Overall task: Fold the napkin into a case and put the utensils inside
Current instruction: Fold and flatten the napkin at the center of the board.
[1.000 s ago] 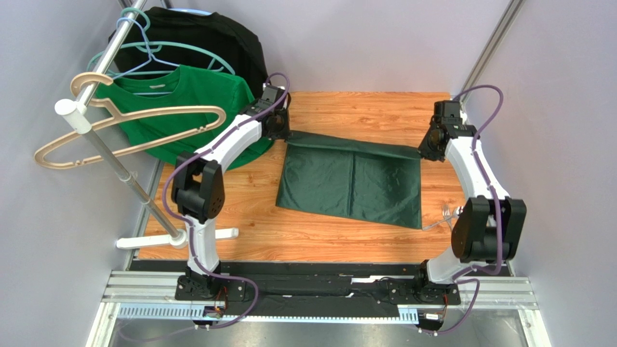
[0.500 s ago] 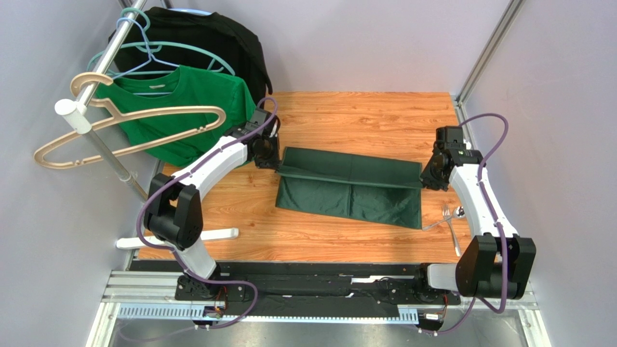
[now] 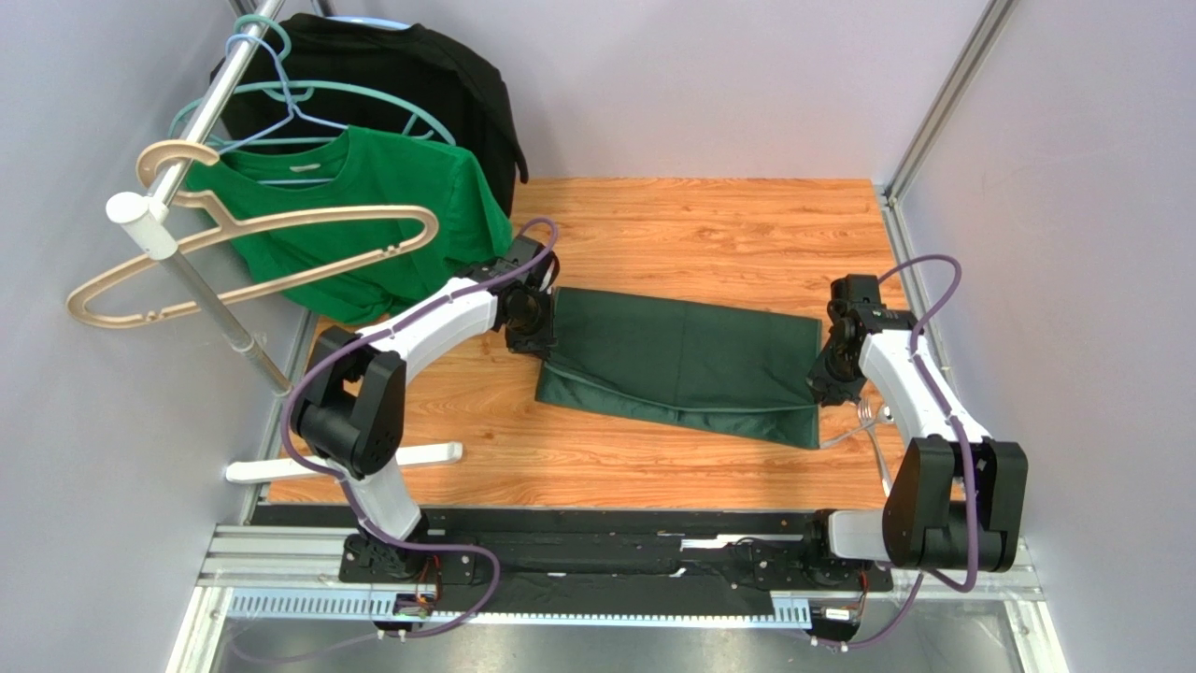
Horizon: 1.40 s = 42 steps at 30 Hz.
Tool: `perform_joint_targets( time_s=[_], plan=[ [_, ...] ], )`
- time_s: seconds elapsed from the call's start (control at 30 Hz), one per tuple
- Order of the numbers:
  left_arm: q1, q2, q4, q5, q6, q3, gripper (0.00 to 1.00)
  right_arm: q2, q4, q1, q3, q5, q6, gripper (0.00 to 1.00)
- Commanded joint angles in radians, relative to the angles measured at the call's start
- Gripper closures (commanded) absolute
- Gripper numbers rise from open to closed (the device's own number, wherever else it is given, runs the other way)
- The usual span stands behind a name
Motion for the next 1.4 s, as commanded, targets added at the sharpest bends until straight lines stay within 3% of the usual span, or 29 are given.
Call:
perform_joint_targets(
  time_s=[0.0, 0.6, 0.77, 0.97, 1.37],
  plan=[
    [0.001, 0.025, 0.016, -0.019, -0.012, -0.018, 1.00, 0.023, 0.024, -0.004, -0.021, 0.028, 0.022, 1.00],
    [-0.006, 0.041, 0.033, -0.031, -0.017, -0.062, 1.00, 0.049, 0.018, -0.004, -0.074, -0.021, 0.094, 1.00],
    [-0.017, 0.026, 0.032, -0.031, -0.012, -0.061, 1.00, -0.029, 0.022, -0.004, -0.037, 0.002, 0.072, 1.00],
    [-0.023, -0.044, 0.010, -0.072, -0.023, -0.058, 1.00, -0.109, -0.091, -0.004, 0.038, 0.082, 0.069, 1.00],
    [-0.023, 0.027, 0.012, -0.072, -0.018, -0.093, 1.00, -0.073, -0.075, -0.002, -0.104, -0.038, 0.138, 1.00]
  ],
)
